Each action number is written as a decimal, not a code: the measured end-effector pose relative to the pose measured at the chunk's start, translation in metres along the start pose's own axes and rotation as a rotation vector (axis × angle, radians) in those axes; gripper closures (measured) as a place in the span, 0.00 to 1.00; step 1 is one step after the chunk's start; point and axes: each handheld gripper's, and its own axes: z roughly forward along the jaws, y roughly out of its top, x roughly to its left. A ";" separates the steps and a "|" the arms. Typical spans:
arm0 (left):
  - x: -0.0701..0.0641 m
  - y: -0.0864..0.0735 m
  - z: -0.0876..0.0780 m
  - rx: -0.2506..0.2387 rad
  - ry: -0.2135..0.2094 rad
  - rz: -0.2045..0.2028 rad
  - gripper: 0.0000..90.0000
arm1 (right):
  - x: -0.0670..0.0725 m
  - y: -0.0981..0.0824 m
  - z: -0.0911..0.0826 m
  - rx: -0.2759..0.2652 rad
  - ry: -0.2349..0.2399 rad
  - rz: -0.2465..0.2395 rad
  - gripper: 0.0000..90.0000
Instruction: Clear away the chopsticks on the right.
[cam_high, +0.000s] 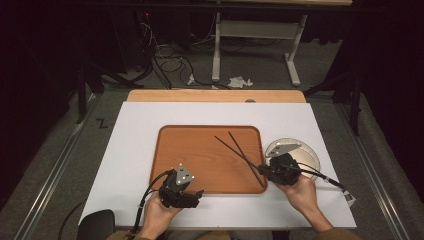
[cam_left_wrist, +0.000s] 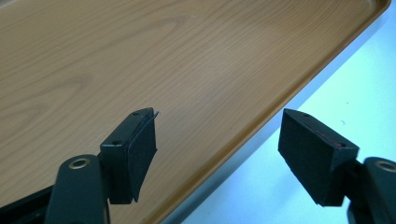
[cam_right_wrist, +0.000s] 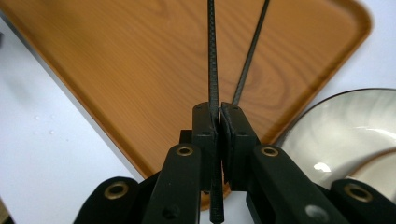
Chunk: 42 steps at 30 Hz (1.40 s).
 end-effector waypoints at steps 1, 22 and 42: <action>0.000 0.000 0.000 0.000 0.000 0.000 0.31 | 0.001 0.000 0.004 0.012 -0.003 -0.003 0.96; -0.001 0.000 0.000 0.001 -0.002 0.005 0.31 | 0.014 -0.006 0.046 0.163 0.010 -0.022 0.95; -0.001 0.000 0.001 0.004 -0.002 0.005 0.31 | 0.020 -0.004 0.047 0.108 0.050 -0.107 0.95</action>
